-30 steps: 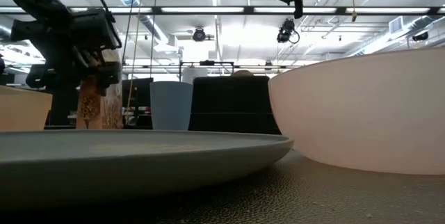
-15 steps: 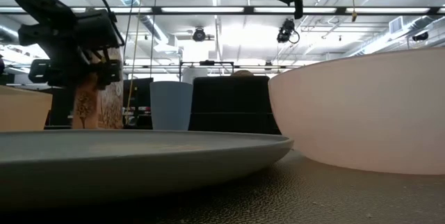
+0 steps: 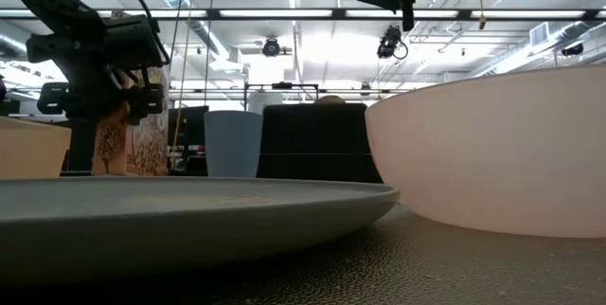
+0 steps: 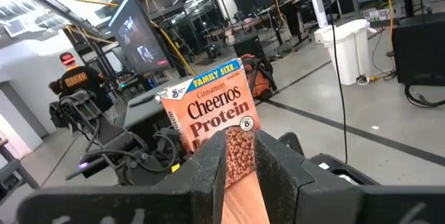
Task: Arrange a breakfast setting
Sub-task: Pour the cereal into the light pink bowl
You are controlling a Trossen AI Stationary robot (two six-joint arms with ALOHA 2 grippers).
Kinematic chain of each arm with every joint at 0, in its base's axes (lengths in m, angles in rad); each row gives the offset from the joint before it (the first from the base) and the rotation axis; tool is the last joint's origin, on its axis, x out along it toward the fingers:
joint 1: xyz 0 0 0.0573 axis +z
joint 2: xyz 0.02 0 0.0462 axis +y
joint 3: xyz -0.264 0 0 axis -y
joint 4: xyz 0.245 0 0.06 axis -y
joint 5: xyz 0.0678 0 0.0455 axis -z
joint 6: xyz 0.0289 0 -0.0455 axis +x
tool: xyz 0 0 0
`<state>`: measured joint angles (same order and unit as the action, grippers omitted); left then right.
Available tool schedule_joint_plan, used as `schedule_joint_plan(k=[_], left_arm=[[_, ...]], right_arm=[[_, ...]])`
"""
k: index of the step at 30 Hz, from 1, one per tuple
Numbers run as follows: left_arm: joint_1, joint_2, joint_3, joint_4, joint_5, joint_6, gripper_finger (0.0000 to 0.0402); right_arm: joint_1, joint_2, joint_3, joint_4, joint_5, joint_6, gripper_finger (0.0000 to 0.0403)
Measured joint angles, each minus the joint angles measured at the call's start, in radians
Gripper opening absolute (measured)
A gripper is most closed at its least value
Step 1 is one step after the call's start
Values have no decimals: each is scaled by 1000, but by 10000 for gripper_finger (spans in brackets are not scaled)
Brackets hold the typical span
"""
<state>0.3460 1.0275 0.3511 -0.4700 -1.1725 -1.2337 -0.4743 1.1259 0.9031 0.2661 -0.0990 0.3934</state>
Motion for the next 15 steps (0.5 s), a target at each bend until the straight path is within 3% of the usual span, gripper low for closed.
schedule_joint_plan(k=[15], left_arm=[[-3, -3, 14, -16, 115, 73, 66]], right_arm=[[15, 0, 0, 0, -7, 6, 82]])
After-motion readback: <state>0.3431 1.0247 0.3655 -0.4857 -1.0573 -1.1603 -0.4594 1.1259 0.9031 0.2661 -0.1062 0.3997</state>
